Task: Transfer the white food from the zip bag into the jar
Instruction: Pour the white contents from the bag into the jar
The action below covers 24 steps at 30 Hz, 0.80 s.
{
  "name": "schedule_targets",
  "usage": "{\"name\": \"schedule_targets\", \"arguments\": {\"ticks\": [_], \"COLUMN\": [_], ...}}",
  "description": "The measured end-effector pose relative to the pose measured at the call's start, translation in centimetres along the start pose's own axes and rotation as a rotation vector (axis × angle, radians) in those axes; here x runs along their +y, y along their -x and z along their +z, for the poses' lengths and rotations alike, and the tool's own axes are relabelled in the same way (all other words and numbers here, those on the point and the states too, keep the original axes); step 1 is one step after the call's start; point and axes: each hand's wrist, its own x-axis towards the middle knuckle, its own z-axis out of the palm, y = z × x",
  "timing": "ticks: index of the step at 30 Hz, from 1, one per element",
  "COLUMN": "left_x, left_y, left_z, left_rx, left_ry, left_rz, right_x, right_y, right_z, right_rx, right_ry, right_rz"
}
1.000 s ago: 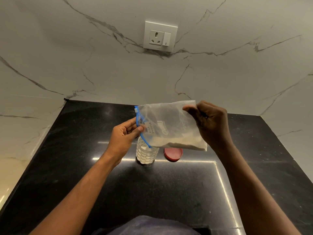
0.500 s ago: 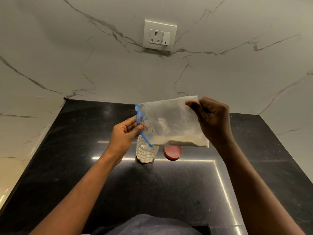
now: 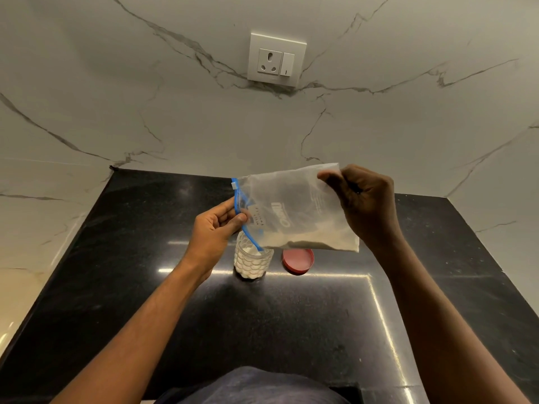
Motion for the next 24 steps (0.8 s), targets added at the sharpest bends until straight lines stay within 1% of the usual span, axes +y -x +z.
{"name": "schedule_targets", "arguments": {"ticks": [4, 7, 10, 13, 16, 24], "left_x": [-0.04, -0.14, -0.17, -0.19, -0.09, -0.17], "left_y": [0.00, -0.07, -0.08, -0.16, -0.08, -0.16], "left_z": [0.03, 0.07, 0.06, 0.02, -0.01, 0.10], "left_rx": [0.002, 0.007, 0.014, 0.023, 0.022, 0.019], "left_ry": [-0.005, -0.010, -0.015, -0.011, -0.013, -0.019], "left_rz": [-0.005, -0.010, -0.019, -0.019, -0.021, -0.023], "right_x": [-0.22, -0.42, -0.80, -0.54, -0.17, -0.04], "right_y": [0.28, 0.32, 0.09, -0.37, -0.36, -0.44], "right_z": [0.05, 0.20, 0.64, 0.65, 0.49, -0.01], "right_rx": [-0.017, 0.015, -0.025, -0.011, -0.036, -0.016], "right_ry": [0.002, -0.014, -0.026, -0.038, -0.018, -0.009], "right_rz": [-0.020, 0.020, 0.018, 0.046, 0.027, 0.047]}}
